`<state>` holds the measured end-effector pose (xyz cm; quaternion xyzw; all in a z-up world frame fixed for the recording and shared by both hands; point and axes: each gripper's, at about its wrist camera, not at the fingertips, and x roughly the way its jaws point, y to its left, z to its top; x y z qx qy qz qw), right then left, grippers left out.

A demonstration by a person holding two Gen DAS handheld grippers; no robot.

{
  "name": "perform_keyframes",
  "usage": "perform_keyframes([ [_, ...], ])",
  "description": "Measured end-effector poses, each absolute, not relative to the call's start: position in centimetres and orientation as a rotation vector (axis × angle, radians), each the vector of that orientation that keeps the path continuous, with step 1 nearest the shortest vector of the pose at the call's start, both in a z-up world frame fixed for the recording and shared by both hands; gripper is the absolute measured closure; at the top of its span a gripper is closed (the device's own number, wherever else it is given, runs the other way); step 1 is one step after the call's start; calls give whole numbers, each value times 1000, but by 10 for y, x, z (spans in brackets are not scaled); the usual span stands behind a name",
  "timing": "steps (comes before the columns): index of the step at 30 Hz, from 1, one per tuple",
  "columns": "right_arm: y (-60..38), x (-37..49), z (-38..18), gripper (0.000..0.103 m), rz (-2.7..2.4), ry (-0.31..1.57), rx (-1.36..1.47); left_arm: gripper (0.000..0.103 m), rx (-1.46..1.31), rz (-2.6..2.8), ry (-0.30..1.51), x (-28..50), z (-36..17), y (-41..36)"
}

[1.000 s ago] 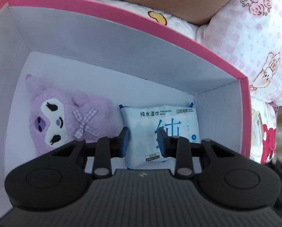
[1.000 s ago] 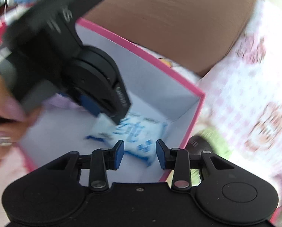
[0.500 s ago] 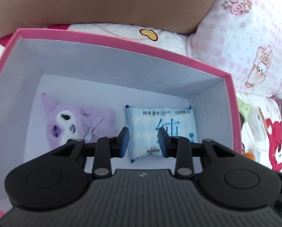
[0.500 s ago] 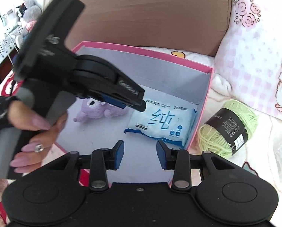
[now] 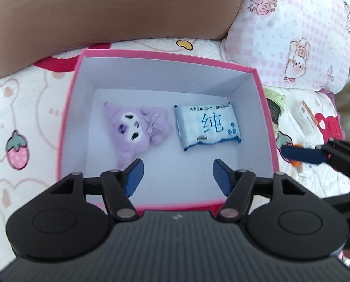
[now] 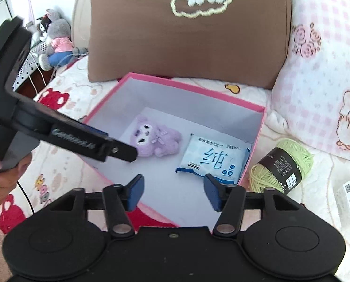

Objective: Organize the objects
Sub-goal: 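Withdraw the left tool up from the pink box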

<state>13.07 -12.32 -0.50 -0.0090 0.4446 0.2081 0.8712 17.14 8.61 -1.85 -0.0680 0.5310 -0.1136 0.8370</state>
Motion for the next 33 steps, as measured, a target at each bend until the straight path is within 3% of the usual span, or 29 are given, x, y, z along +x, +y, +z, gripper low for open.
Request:
perform_keyframes([
  [5, -121, 114, 15, 21, 432, 903, -18, 25, -129, -238, 1090, 153, 6, 95],
  [10, -118, 105, 27, 19, 397, 906, -48, 18, -114, -234, 1070, 140, 19, 97],
  [14, -124, 96, 31, 10, 387, 890, -25, 9, -85, -249, 1065, 127, 26, 93],
  [18, -124, 88, 35, 10, 340, 877, -61, 4, -102, -243, 1053, 115, 33, 96],
  [33, -126, 29, 69, 10, 467, 780, -89, 1, -85, -307, 1090, 73, 46, 97],
])
